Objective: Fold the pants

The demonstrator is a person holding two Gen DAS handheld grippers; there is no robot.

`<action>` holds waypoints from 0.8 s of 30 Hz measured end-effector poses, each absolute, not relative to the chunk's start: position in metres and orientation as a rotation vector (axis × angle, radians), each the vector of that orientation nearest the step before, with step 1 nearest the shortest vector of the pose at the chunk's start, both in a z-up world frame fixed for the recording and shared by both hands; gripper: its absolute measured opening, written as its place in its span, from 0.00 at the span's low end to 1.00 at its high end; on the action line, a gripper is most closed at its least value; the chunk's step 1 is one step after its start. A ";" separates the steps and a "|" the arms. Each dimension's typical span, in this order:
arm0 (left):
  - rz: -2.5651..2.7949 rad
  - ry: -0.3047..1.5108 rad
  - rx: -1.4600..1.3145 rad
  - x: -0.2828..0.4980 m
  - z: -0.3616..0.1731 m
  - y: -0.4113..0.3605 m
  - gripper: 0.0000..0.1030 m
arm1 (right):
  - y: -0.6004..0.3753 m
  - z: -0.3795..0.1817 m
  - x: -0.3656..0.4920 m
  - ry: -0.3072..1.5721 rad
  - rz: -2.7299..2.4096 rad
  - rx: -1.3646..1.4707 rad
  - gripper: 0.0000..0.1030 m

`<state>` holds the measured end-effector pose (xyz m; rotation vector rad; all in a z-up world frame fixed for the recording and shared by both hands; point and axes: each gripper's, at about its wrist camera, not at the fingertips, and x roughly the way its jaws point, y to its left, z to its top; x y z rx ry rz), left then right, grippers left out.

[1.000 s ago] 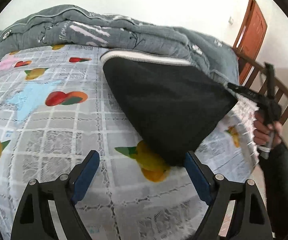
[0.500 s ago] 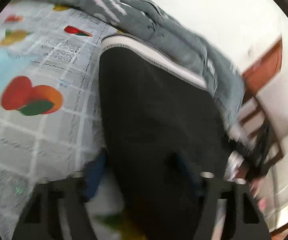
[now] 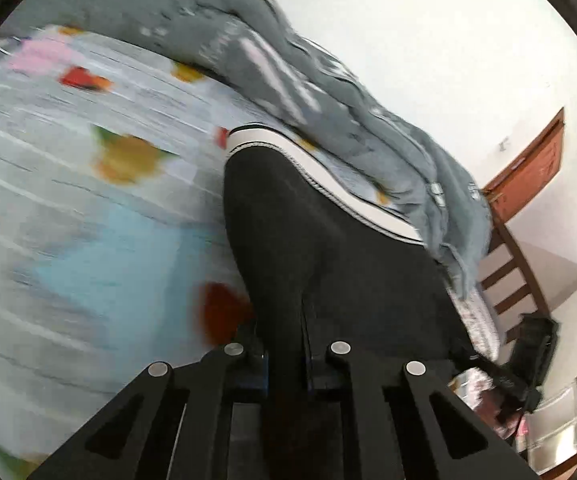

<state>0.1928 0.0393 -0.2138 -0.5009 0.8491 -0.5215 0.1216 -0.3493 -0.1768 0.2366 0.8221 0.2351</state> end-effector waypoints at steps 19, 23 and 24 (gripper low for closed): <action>-0.349 0.760 -0.093 0.172 -0.172 0.080 0.63 | -0.324 -0.191 0.194 0.830 0.128 0.250 0.17; -0.382 0.737 -0.102 0.189 -0.161 0.059 0.63 | -0.331 -0.183 0.195 0.822 0.073 0.200 0.29; -0.393 0.730 -0.089 0.195 -0.157 0.049 0.63 | -0.332 -0.167 0.192 0.768 0.041 0.192 0.30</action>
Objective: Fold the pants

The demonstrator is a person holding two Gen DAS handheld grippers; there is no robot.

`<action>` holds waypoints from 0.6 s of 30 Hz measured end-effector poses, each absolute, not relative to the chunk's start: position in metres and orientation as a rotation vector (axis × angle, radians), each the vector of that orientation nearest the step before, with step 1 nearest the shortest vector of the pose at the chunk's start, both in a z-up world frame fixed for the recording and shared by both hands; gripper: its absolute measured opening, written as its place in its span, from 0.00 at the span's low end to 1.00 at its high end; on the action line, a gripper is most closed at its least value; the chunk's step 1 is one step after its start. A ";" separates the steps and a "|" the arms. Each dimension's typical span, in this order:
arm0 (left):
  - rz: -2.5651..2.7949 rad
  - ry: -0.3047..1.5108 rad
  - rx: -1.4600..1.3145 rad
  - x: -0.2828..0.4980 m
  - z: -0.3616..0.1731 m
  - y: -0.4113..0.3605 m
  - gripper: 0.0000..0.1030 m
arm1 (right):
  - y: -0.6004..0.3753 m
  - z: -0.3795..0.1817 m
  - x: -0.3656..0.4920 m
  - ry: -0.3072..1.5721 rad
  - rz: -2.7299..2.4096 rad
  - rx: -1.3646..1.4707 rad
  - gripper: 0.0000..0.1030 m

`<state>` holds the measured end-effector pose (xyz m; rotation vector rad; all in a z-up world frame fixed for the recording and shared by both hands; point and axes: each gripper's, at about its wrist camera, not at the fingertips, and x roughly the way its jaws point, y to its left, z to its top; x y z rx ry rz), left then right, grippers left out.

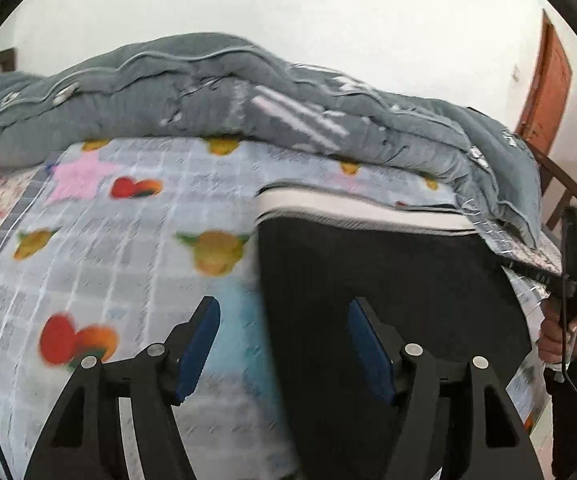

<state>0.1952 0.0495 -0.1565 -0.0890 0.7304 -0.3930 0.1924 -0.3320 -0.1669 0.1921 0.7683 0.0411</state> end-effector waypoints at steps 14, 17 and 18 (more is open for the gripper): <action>-0.357 0.814 0.041 0.296 -0.205 -0.047 0.68 | -0.284 -0.196 0.279 0.826 0.072 0.050 0.32; -0.366 0.809 0.035 0.302 -0.203 -0.048 0.69 | -0.287 -0.198 0.288 0.846 0.066 0.056 0.32; -0.361 0.810 0.044 0.305 -0.204 -0.050 0.69 | -0.285 -0.198 0.292 0.848 0.059 0.038 0.32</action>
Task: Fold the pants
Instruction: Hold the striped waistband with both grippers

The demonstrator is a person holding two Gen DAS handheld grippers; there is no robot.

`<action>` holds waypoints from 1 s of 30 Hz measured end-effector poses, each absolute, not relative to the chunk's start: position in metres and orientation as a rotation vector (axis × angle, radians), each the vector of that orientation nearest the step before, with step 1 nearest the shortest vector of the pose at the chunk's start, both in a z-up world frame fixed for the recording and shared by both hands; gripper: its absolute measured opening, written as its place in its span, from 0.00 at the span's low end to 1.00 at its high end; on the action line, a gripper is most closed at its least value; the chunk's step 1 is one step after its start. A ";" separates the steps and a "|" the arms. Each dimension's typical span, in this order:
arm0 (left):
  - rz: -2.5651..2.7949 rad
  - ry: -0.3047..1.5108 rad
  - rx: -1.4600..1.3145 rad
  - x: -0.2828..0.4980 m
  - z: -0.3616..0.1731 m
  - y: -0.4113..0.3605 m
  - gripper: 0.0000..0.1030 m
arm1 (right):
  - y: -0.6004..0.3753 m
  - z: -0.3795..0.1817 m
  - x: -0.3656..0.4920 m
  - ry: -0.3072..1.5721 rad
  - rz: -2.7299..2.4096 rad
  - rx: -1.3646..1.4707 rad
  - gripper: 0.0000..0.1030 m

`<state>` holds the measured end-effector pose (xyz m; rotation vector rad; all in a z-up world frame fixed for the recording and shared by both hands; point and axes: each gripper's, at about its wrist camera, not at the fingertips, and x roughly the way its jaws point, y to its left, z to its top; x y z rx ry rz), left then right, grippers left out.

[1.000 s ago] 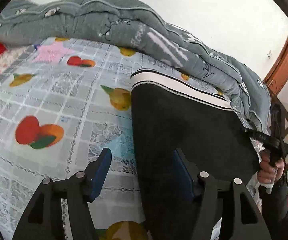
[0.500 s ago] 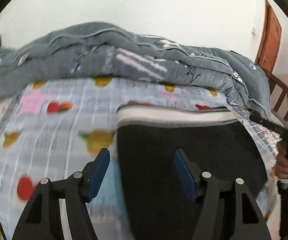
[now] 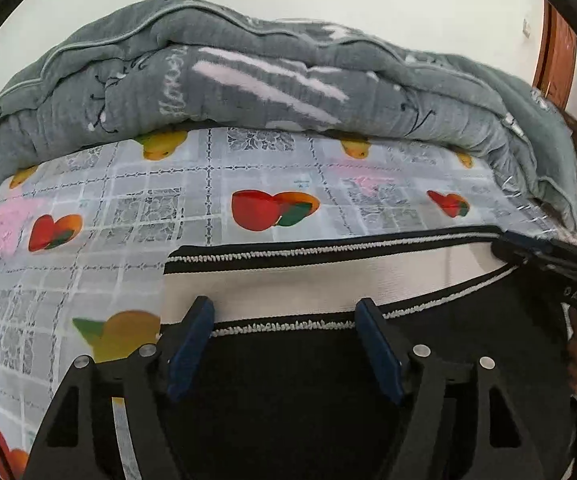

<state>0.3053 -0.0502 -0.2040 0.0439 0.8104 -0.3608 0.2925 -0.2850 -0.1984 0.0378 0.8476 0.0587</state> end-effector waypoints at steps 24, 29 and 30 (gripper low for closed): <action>-0.310 0.783 0.090 0.360 -0.209 -0.065 0.74 | -0.277 -0.208 0.350 0.819 0.012 -0.042 0.33; -0.311 0.784 0.088 0.360 -0.209 -0.065 0.74 | -0.278 -0.208 0.350 0.817 0.017 -0.037 0.33; -0.311 0.784 0.088 0.360 -0.209 -0.065 0.74 | -0.278 -0.208 0.350 0.816 0.017 -0.036 0.34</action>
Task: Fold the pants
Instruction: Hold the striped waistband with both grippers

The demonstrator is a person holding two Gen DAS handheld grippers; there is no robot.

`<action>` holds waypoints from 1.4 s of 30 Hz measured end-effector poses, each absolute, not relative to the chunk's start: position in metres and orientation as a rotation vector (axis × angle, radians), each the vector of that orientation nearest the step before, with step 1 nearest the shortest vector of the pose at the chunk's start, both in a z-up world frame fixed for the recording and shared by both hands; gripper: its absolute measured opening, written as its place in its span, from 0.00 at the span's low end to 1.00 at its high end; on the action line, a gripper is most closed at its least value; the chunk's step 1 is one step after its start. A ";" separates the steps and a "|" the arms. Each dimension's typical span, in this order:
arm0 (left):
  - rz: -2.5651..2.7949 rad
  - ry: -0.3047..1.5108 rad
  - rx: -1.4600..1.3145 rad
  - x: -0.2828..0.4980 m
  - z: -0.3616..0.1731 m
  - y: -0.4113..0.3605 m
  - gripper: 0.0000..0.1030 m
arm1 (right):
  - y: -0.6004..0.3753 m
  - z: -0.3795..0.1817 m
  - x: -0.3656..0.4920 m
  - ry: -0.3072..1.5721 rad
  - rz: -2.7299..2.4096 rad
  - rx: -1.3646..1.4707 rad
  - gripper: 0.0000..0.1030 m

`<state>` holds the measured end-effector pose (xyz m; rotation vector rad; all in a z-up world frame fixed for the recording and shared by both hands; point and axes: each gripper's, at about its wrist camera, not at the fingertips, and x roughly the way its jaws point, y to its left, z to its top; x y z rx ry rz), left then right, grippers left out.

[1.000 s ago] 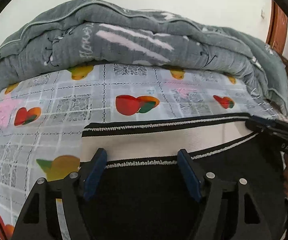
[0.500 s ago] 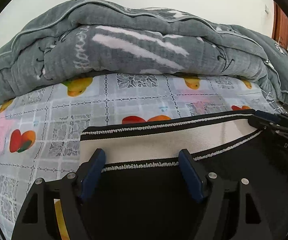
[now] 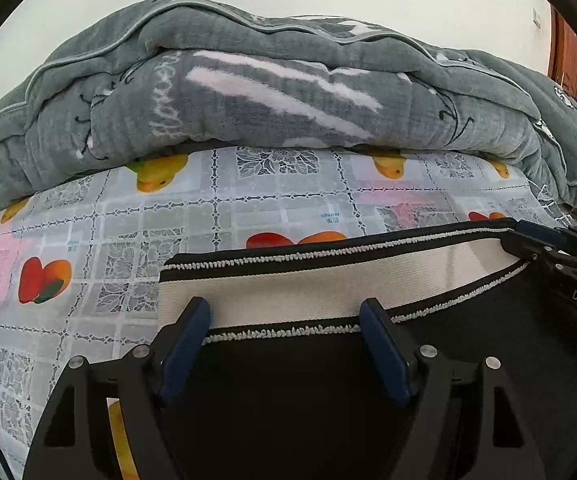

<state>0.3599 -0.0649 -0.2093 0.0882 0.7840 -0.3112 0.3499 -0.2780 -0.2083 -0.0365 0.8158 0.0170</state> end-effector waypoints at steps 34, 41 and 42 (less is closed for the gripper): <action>-0.310 0.783 0.087 0.363 -0.211 -0.065 0.76 | -0.281 -0.209 0.349 0.806 0.020 -0.011 0.34; -0.308 0.783 0.089 0.363 -0.210 -0.065 0.76 | -0.281 -0.209 0.350 0.806 0.021 -0.004 0.34; -0.308 0.783 0.088 0.363 -0.211 -0.065 0.76 | -0.281 -0.209 0.350 0.806 0.022 -0.003 0.34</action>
